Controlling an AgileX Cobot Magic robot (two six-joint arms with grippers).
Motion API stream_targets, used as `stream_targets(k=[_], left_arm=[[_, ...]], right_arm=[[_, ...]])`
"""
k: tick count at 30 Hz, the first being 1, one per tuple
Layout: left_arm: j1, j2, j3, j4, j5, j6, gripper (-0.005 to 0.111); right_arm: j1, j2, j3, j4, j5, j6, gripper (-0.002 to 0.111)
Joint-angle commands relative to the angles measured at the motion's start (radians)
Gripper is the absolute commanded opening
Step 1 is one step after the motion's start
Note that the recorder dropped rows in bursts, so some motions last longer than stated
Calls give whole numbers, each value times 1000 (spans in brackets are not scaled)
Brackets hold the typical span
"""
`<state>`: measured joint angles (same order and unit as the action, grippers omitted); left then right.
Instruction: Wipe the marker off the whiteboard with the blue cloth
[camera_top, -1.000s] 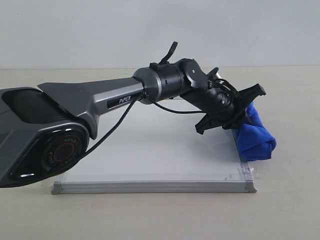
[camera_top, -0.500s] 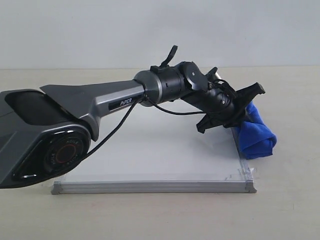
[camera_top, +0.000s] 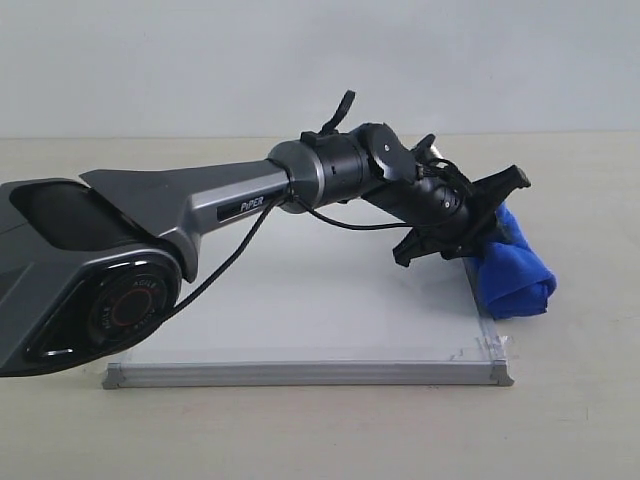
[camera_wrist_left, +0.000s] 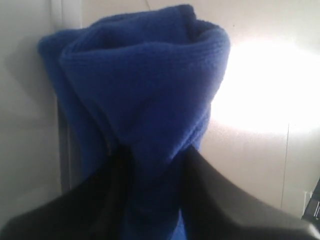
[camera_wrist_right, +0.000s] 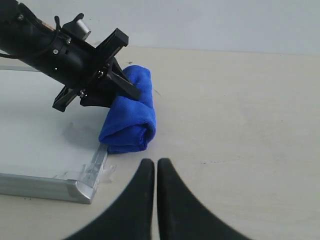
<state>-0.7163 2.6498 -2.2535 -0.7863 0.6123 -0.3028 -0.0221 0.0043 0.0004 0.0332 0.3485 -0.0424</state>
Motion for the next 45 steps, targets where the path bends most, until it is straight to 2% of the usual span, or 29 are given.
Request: stream_targets(k=[1,3,6,10,14,25,27,29,30,35,39,41,43,45], left_arm=[[-4,-2,-4,-9,20,7,61],[-4,-2,-4,-9,24,12,75],[-4,-2,-4,-9,24,41,83],[-2,-4,-4,-18,36,41,83],[8,-5,-4,-94,74,49,83],[104,-87,-4,-276,140,236,82],[124,-113,-4,-278,147,256,78],[141,-135,-4,-278,170,259,67],[161,-154,-4,-281,206,259,53],[213,-200,-4,-279,313,303,5],[239,-238,-4,-279,409,491,4],[250,-276,-4,-267,504,611,4],[252,-339,-4,-169,565,659,4],[252,-423,-4,27,580,651,4]], right_arm=[[-7,-4,0,-3,-5,-1,0],[-7,-4,0,-3,-5,-1,0],[-7,-4,0,-3,-5,-1,0],[-7,-4,0,-3,-5,-1,0],[-7,-4,0,-3,-5,-1,0],[-7,-4,0,-3,-5,-1,0],[-7,-4,0,-3,-5,-1,0],[-7,-4,0,-3,-5,-1,0],[-7,-4,0,-3,-5,-1,0],[-7,-4,0,-3,-5,-1,0],[-7,-4,0,-3,-5,-1,0],[-7,-4,0,-3,-5,-1,0],[-7,-4,0,-3,-9,-1,0],[-7,-4,0,-3,-7,-1,0]])
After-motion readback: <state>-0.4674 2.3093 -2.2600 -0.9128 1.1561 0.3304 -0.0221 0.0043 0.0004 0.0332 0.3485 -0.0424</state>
